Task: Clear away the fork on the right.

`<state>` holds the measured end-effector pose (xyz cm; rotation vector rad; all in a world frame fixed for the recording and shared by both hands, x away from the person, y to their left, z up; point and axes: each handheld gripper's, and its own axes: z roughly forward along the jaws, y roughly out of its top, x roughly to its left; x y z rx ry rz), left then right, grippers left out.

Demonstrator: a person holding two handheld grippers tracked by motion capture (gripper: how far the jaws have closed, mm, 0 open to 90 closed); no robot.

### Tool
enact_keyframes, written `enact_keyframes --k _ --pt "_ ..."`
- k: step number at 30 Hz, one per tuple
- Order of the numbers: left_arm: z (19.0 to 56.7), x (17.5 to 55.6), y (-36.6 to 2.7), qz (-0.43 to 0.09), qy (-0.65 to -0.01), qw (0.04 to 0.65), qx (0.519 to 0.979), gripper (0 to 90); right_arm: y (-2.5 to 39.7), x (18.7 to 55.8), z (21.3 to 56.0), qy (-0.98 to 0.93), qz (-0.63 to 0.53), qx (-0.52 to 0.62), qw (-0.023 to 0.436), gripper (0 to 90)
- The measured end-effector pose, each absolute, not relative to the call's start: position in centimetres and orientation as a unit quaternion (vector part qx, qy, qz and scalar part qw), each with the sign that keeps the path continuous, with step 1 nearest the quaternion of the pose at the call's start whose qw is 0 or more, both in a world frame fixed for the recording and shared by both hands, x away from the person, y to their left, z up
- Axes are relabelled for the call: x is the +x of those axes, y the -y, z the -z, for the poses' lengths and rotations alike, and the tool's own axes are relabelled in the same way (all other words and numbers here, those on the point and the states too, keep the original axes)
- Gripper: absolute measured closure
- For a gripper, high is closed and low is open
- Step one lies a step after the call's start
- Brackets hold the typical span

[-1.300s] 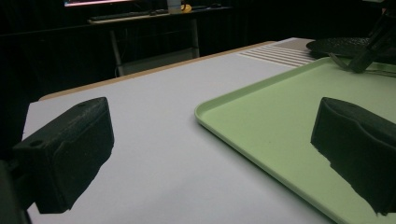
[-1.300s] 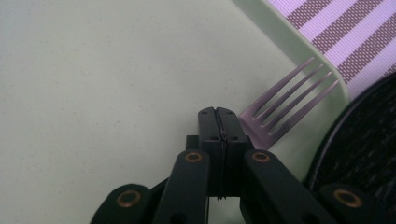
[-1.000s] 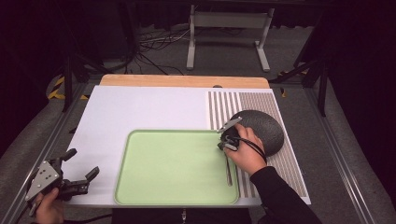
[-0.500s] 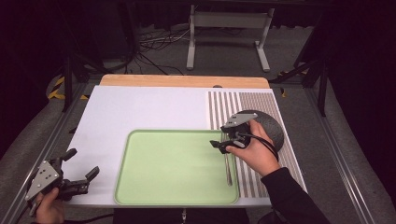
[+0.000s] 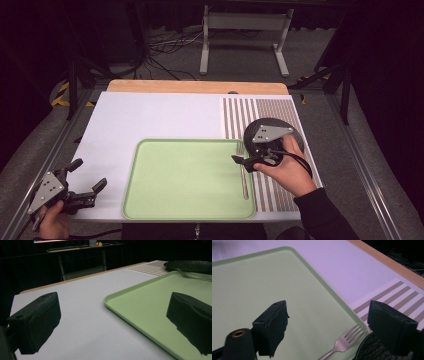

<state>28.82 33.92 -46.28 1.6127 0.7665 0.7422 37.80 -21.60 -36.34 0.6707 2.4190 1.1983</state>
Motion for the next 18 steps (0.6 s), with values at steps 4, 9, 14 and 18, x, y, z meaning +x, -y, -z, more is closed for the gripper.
enact_keyframes --k 4,9,14,18 --pt "46.3 28.8 -34.0 -0.316 -0.327 0.568 0.686 0.0 22.9 37.2 36.1 -0.849 -0.434 0.239 0.183 15.1" --pt "46.3 28.8 -34.0 -0.315 -0.327 0.568 0.687 0.0 24.4 36.6 36.0 -0.84 -0.451 0.235 0.189 13.8" --pt "46.3 28.8 -33.9 -0.316 -0.326 0.568 0.686 0.0 26.0 35.9 36.1 -0.826 -0.472 0.236 0.195 12.4" --pt "46.3 28.8 -33.9 -0.316 -0.327 0.568 0.686 0.0 27.2 35.5 36.4 -0.815 -0.49 0.237 0.2 12.0"
